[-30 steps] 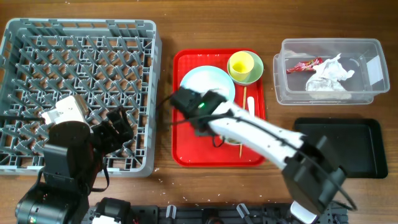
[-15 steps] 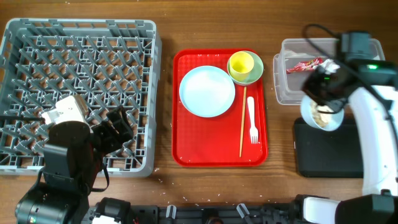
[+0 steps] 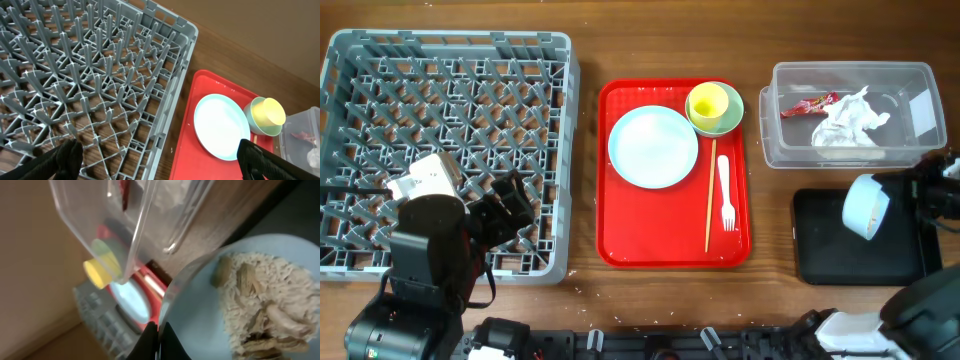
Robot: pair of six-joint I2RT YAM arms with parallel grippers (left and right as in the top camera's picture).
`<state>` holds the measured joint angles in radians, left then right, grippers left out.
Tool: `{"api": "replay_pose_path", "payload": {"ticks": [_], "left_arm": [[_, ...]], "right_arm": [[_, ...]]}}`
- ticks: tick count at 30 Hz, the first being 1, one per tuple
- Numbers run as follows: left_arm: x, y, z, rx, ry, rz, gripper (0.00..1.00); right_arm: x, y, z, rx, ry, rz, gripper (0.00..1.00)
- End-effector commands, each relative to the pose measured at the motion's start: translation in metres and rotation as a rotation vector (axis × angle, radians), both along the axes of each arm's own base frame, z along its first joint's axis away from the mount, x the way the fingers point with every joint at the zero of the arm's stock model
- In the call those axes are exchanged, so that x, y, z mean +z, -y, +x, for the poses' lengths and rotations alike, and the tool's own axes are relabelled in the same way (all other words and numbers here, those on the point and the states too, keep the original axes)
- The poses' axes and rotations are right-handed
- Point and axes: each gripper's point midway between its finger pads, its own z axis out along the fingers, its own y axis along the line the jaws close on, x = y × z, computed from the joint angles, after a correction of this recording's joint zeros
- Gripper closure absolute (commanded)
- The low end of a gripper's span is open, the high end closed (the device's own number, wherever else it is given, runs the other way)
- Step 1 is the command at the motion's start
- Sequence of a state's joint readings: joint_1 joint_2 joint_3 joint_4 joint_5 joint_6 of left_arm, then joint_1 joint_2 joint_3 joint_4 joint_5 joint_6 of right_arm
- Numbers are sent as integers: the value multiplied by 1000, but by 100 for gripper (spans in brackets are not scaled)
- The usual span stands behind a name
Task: Sort waste into correct bins and load items into the dishwasher rack
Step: 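Tip the bowl with the right gripper to pour rice onto the black tray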
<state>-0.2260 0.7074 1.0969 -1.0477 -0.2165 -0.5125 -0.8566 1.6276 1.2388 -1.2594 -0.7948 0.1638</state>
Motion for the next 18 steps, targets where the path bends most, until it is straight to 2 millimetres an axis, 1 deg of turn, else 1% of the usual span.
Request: {"api": "replay_pose_path", "payload": {"ticks": [1,4,7,10,13,14,15,16,17,18], "left_arm": [[5,-5,0,13,15,19,0],[5,-5,0,13,15,19,0],[5,-5,0,13,15,19,0],[5,-5,0,13,15,19,0],[5,-5,0,13,15,19,0],[5,-5,0,13,15,19,0],[5,-5,0,13,15,19,0],[5,-5,0,13,15,19,0],[5,-5,0,13,15,19,0],[5,-5,0,13,15,19,0]], "right_arm": [[1,1,12,-9,137,164,96],[-9,8,12,-63,148,291,96],[-4,13,9,-103,209,395,96],[-7,25,3,-153,206,412,96],[-11,38,3,-187,221,384,96],[-9,40,2,-200,233,395,96],[-2,40,4,-195,282,397,96],[-3,42,5,-186,300,373,95],[-10,46,5,-191,270,353,94],[-11,44,3,-198,246,369,96]]}}
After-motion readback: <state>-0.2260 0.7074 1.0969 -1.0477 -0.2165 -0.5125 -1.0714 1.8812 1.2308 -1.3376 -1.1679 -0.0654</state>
